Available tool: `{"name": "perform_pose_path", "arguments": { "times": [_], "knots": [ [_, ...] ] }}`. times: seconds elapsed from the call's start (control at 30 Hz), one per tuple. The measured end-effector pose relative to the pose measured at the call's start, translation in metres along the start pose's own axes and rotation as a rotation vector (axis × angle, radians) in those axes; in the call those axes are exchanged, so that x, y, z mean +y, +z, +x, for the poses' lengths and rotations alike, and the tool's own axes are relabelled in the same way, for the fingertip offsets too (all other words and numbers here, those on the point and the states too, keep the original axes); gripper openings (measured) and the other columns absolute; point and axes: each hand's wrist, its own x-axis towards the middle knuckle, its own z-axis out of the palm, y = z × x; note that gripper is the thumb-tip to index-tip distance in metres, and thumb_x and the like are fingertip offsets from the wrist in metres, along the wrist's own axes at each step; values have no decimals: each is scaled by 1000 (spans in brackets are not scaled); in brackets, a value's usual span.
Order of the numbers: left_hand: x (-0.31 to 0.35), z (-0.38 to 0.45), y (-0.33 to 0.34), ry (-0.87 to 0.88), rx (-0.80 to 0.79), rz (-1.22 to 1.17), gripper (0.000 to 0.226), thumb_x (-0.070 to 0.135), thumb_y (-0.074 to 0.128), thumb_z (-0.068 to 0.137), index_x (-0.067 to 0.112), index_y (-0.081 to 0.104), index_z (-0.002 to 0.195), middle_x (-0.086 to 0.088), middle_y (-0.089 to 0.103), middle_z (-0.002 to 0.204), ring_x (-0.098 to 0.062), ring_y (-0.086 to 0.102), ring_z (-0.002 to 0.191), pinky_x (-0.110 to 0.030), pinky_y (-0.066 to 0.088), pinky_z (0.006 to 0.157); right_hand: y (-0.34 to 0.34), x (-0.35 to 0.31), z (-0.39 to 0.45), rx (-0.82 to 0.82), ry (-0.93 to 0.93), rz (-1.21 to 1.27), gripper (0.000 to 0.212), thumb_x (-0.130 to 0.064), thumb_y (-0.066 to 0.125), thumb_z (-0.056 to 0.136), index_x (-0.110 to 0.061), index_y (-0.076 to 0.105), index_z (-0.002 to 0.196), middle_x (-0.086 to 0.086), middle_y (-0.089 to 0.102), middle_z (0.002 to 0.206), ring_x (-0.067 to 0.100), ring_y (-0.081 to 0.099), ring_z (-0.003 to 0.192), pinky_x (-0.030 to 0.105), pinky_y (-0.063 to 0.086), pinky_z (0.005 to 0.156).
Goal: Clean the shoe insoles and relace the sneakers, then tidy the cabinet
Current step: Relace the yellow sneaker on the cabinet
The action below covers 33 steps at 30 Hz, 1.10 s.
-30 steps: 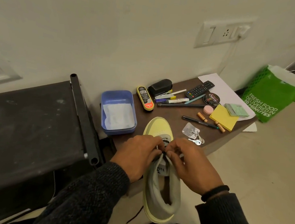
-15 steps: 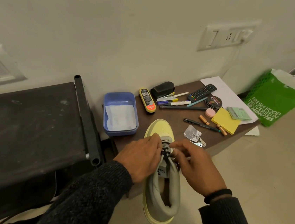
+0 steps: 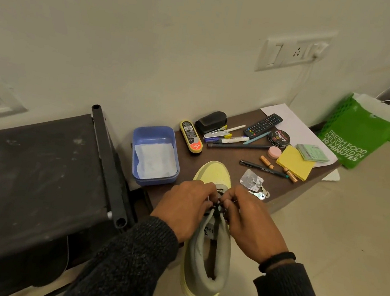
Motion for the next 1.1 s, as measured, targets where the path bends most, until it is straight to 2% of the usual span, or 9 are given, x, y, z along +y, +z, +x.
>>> {"name": "perform_pose_path", "arguments": {
  "times": [0.13, 0.23, 0.3, 0.47, 0.67, 0.8, 0.93, 1.03, 1.1],
  "knots": [
    [3, 3, 3, 17, -4, 39, 6, 22, 47, 103, 27, 47, 99, 6, 55, 101, -16, 52, 90, -35, 48, 81, 1, 4, 2, 18, 39, 65, 12, -23, 45, 103, -30, 53, 97, -12, 60, 90, 8, 58, 81, 36, 55, 73],
    [3, 3, 4, 7, -19, 10, 11, 19, 46, 104, 27, 42, 99, 4, 54, 102, -15, 52, 89, -28, 42, 79, 2, 6, 7, 30, 55, 79, 14, -25, 50, 102, -31, 61, 106, -14, 64, 98, 3, 61, 86, 25, 55, 76],
    [2, 3, 2, -3, -1, -27, 8, 20, 45, 104, 27, 45, 102, 4, 57, 102, -15, 54, 89, -28, 44, 78, 5, 6, 11, 44, 51, 19, 12, -21, 55, 100, -29, 64, 104, -13, 64, 98, 1, 58, 86, 21, 51, 75],
    [-4, 7, 8, -30, 20, -50, 12, 27, 47, 104, 25, 59, 109, 5, 61, 108, -10, 53, 95, -25, 44, 85, 10, 4, 20, 34, 47, -63, 11, -17, 53, 98, -25, 56, 93, -7, 55, 93, 7, 51, 83, 34, 52, 76],
    [-6, 13, 17, -8, 16, -39, 8, 23, 46, 105, 24, 54, 107, 5, 57, 108, -10, 51, 95, -22, 39, 83, 12, 9, 18, 48, 24, -37, 14, -14, 45, 101, -24, 49, 93, -7, 53, 90, 7, 48, 81, 32, 48, 73],
    [-8, 15, 17, 0, -3, -13, 8, 23, 45, 105, 24, 53, 104, 5, 56, 107, -12, 52, 95, -26, 43, 84, 9, 8, 19, 136, 119, 93, 6, -23, 52, 102, -27, 56, 104, -12, 61, 93, 3, 57, 83, 25, 51, 73],
    [-7, 13, 16, -19, -15, -31, 6, 20, 43, 105, 24, 47, 102, 4, 55, 105, -12, 52, 91, -26, 41, 79, 18, 7, 23, 139, 155, 9, 15, -21, 54, 100, -28, 59, 112, -5, 63, 103, 9, 58, 91, 32, 53, 82],
    [-11, 12, 7, -99, -4, -105, 6, 28, 44, 105, 27, 48, 100, 7, 56, 99, -7, 51, 85, -25, 40, 74, 6, 2, 18, 76, 194, 184, 22, -20, 44, 104, -30, 60, 115, -7, 64, 106, 8, 61, 95, 36, 56, 84],
    [-10, 7, -2, -66, 23, -85, 12, 41, 47, 103, 31, 51, 98, 11, 54, 95, -5, 49, 83, -22, 37, 70, -8, -6, 9, 8, 153, 327, 17, -21, 46, 102, -32, 59, 105, -12, 62, 103, 5, 61, 94, 33, 57, 82]
  ]
}}
